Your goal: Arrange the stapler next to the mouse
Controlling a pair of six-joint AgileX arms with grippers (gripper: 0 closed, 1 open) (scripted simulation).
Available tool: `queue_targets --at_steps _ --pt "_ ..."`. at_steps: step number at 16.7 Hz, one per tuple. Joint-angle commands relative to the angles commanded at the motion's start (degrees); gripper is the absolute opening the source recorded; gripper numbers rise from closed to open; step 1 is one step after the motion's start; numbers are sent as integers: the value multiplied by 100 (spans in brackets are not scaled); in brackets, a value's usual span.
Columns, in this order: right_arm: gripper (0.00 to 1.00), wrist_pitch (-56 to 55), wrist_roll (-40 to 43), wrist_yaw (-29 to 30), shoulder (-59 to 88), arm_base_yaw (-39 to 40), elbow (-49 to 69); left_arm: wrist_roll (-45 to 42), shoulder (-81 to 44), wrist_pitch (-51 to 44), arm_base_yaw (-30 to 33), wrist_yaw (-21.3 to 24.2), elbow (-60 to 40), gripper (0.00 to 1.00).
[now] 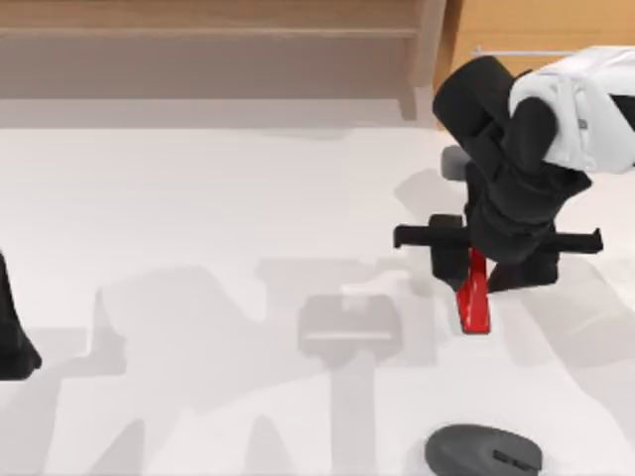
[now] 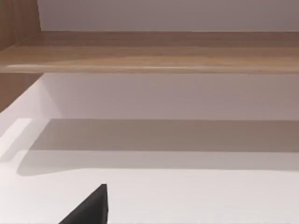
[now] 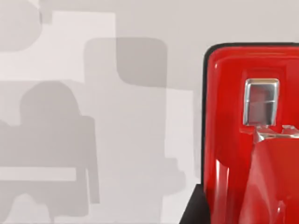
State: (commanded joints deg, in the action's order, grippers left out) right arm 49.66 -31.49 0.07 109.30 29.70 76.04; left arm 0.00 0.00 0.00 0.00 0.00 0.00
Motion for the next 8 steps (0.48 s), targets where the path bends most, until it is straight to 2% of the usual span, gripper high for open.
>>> queue_targets --at_steps 8 --pt "0 -29 -35 -120 7 9 2 0 0 0 0 0 0 100"
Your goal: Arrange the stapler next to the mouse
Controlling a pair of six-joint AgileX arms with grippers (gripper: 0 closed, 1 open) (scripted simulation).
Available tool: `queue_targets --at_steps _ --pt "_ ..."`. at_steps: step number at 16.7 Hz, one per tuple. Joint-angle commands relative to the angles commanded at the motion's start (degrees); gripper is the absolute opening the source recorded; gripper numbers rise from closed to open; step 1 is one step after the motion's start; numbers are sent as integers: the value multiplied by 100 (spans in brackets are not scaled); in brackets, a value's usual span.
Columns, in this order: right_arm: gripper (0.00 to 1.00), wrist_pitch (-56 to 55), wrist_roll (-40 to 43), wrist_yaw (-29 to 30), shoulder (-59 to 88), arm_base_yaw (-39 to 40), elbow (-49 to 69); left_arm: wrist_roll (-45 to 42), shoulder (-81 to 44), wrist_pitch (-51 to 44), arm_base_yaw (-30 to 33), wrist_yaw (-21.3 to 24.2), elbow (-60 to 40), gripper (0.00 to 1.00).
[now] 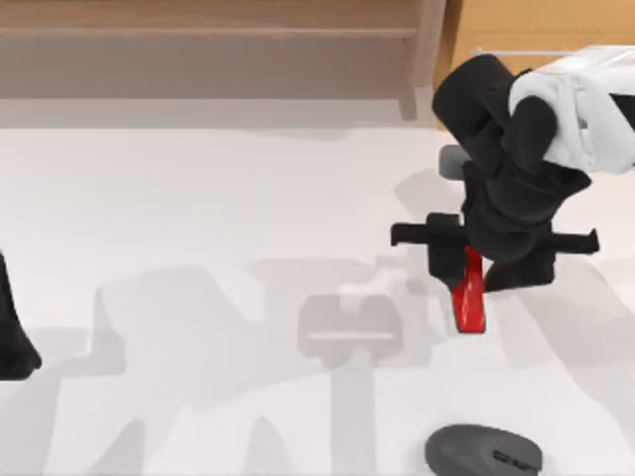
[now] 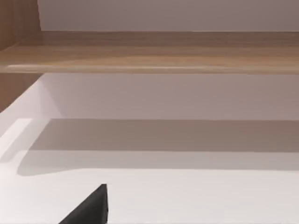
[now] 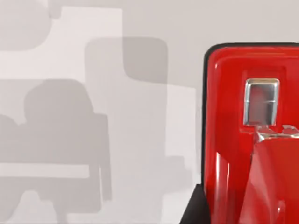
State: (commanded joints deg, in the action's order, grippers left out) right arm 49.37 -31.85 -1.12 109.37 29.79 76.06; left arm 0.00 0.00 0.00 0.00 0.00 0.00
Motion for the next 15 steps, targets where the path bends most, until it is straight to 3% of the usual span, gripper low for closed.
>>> queue_targets --at_steps 15 --pt "0 -439 4 67 133 14 -141 0 0 0 0 0 0 100"
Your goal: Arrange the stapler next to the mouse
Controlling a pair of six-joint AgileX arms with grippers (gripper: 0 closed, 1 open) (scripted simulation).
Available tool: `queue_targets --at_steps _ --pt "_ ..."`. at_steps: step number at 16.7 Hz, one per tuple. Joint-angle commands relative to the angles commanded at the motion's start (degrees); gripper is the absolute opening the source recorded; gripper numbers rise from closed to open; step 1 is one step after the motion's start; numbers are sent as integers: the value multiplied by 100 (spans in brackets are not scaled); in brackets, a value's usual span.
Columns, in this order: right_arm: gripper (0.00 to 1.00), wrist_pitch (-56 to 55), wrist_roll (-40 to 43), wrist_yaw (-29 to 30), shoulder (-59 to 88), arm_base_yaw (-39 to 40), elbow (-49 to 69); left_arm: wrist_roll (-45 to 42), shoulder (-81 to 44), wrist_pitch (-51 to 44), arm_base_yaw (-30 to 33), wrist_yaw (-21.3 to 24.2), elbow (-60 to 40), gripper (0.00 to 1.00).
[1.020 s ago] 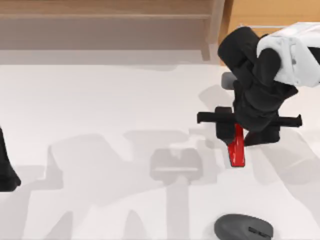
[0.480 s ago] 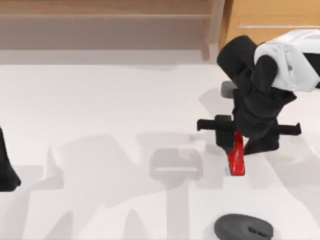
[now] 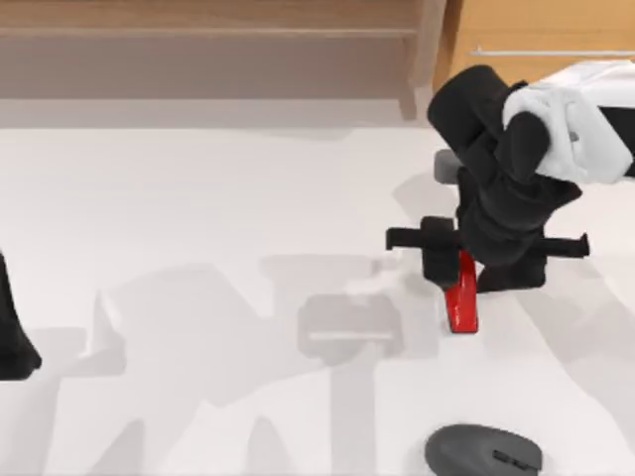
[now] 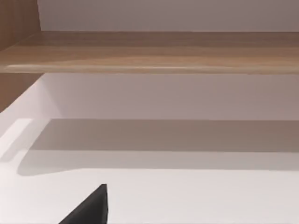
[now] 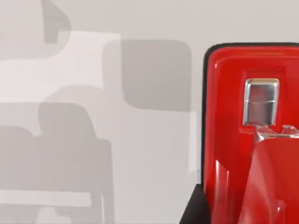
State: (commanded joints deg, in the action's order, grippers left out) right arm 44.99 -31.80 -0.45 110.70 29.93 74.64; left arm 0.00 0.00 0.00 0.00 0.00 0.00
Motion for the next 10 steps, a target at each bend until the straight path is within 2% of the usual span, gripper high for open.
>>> queue_targets --at_steps 8,10 --pt "0 -114 19 75 169 0 -153 0 0 0 0 0 0 100" --pt "15 -114 19 75 169 0 -153 0 0 0 0 0 0 100"
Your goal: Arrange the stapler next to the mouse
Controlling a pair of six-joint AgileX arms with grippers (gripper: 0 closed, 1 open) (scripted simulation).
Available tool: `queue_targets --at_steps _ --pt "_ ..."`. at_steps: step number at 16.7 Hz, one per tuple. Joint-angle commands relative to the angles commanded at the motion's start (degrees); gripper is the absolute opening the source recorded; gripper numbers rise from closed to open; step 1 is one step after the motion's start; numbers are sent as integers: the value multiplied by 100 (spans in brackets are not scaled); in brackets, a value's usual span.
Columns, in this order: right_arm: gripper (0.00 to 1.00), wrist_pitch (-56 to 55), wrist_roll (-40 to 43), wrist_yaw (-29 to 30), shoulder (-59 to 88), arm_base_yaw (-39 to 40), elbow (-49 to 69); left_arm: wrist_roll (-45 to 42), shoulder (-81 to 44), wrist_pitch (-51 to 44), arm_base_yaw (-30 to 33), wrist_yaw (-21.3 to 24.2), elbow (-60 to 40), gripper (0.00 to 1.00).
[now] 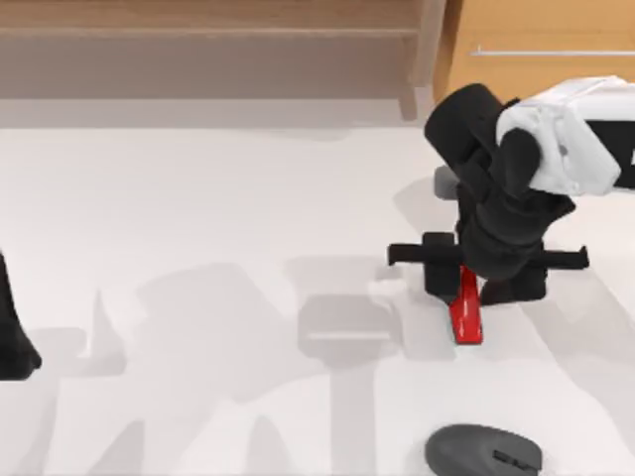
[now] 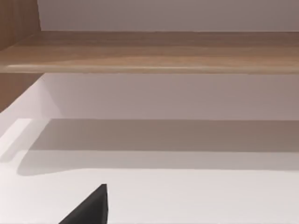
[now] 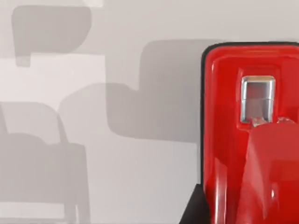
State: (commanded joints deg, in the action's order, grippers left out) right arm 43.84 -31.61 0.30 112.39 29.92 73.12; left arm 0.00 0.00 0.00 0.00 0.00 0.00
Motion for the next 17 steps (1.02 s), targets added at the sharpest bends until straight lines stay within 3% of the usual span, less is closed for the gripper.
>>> queue_targets --at_steps 11,17 --pt "98 0 0 0 0 0 0 0 0 0 0 0 0 100" --pt "100 0 0 0 0 0 0 0 0 0 0 0 0 100"
